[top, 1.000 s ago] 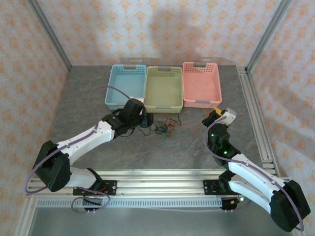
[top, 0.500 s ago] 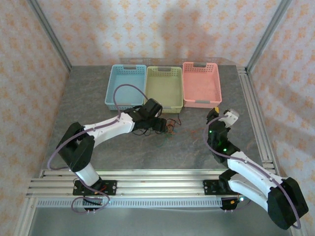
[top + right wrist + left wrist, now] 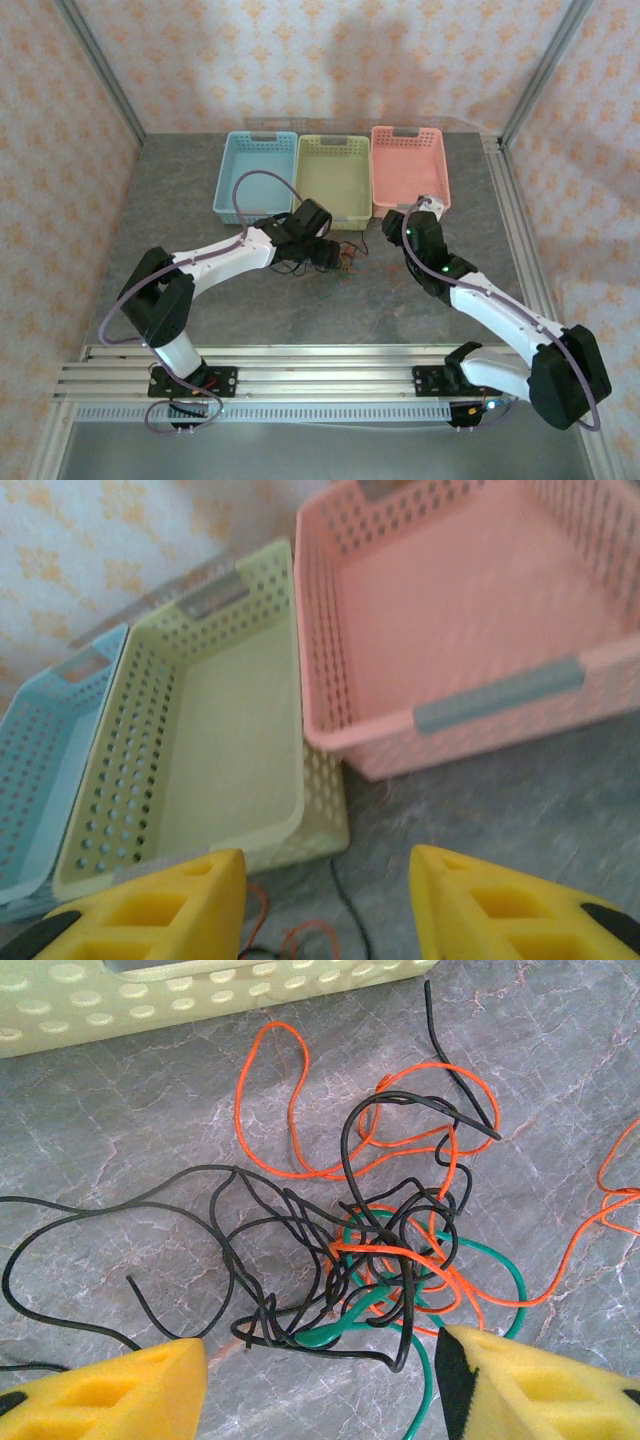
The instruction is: Untangle the cables
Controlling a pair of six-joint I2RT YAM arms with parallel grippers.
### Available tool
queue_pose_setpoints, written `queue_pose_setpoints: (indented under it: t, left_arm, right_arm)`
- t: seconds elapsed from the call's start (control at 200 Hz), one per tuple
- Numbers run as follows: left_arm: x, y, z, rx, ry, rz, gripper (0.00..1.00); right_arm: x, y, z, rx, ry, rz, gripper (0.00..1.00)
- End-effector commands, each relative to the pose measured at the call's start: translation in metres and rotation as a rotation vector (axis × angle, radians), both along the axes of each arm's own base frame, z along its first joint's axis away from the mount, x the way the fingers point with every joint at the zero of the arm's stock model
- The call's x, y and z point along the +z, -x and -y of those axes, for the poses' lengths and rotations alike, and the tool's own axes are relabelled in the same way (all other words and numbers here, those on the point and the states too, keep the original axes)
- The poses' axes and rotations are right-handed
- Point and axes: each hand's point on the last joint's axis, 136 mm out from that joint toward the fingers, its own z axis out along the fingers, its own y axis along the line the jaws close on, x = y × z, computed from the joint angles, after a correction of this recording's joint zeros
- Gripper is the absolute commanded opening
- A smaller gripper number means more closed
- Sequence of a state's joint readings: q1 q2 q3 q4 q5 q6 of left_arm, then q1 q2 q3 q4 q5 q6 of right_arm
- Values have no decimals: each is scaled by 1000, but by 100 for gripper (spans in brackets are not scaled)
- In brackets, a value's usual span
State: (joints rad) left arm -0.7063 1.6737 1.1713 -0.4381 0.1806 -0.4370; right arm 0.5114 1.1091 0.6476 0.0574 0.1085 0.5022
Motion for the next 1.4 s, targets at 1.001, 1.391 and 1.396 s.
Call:
queue_pose_setpoints:
  t: [1.001, 1.391, 1.396]
  left_arm:
    - [2, -3, -5, 26, 22, -16, 61]
    - [2, -2, -6, 25, 24, -15, 61]
    - [2, -2, -6, 25, 24, -14, 61]
  right_arm:
    - [-134, 69, -55, -108, -291, -590, 46]
    - [-134, 52, -51, -149, -251, -551, 33]
    - [-134, 51, -51, -149, -251, -551, 33]
